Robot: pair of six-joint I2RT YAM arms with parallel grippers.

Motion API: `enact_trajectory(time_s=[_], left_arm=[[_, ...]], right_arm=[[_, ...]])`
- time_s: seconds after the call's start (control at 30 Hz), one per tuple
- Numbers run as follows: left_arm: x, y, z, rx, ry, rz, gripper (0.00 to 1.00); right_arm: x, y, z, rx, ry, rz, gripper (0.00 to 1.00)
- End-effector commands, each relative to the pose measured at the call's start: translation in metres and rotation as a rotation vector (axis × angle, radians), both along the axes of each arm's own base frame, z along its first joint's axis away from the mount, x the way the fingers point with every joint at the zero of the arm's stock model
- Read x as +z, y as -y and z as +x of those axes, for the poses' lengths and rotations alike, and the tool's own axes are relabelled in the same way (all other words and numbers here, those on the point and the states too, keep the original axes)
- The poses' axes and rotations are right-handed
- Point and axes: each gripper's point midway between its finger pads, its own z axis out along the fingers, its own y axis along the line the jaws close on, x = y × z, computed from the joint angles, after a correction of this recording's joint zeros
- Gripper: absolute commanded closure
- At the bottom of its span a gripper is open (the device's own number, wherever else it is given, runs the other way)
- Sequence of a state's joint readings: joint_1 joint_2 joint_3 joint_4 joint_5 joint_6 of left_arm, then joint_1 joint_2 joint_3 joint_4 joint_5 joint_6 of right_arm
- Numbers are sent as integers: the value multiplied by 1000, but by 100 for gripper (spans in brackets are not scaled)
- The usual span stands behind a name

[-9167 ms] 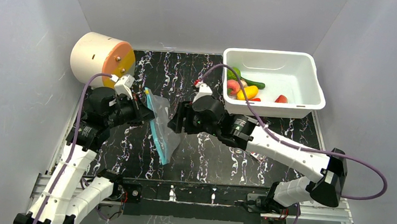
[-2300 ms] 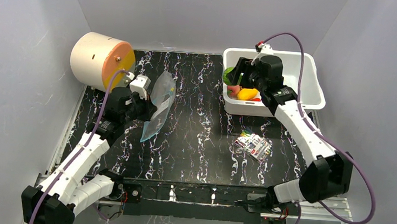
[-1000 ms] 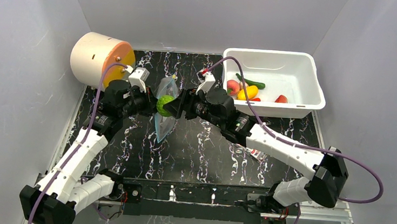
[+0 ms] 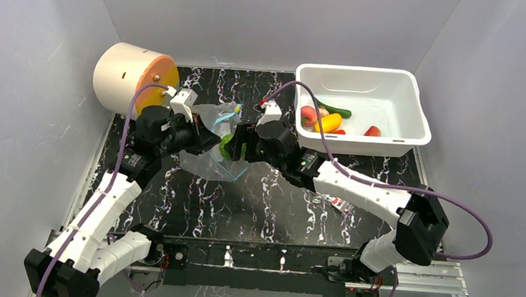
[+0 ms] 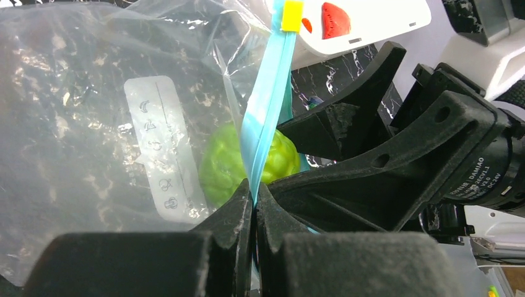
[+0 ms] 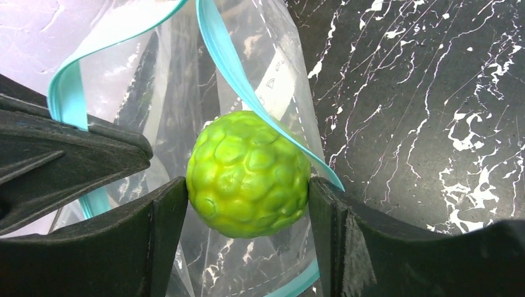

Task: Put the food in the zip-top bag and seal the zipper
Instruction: Place the fake vegetable in the zipper food storage bag, then move the bin to the center of the board.

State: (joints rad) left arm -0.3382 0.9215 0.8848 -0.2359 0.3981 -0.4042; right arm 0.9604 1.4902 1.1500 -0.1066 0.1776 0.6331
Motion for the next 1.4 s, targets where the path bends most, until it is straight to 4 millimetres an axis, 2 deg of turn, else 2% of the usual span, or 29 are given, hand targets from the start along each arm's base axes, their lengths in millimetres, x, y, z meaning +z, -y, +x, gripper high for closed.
enact_trajectory(time_s=[0.0, 0.2, 0.33, 0.47, 0.53, 0.7, 0.83, 0.9, 0.97, 1.03, 1.2, 1.37], left_arm=[[14, 5, -4, -30, 31, -30, 100], [3, 2, -3, -26, 20, -1, 100], [-5, 2, -2, -33, 9, 16, 100], [-8, 1, 2, -55, 35, 64, 100], [-13, -3, 5, -56, 60, 106, 100], [-24, -10, 9, -77, 105, 201, 100], [-19, -5, 4, -130, 149, 185, 100], [-19, -1, 1, -147, 177, 159, 100], [-29, -2, 2, -137, 189, 157, 100], [-35, -5, 4, -120, 179, 172, 100], [-36, -3, 4, -124, 164, 161, 100], [-39, -6, 5, -112, 156, 179, 100]], right_arm=[[62, -2, 0, 32, 129, 101, 30], [74, 1, -9, 86, 156, 77, 25], [84, 0, -20, 147, 150, 65, 25], [97, 19, -18, 113, 218, 35, 25], [94, 36, -9, 62, 251, -7, 25], [101, 84, 16, -27, 282, -50, 27], [104, 126, 39, -120, 302, -114, 27], [98, 144, 53, -164, 301, -169, 27], [88, 158, 68, -200, 281, -221, 27], [79, 171, 82, -226, 259, -260, 27], [53, 195, 119, -286, 201, -316, 25], [35, 195, 162, -348, 112, -261, 25]])
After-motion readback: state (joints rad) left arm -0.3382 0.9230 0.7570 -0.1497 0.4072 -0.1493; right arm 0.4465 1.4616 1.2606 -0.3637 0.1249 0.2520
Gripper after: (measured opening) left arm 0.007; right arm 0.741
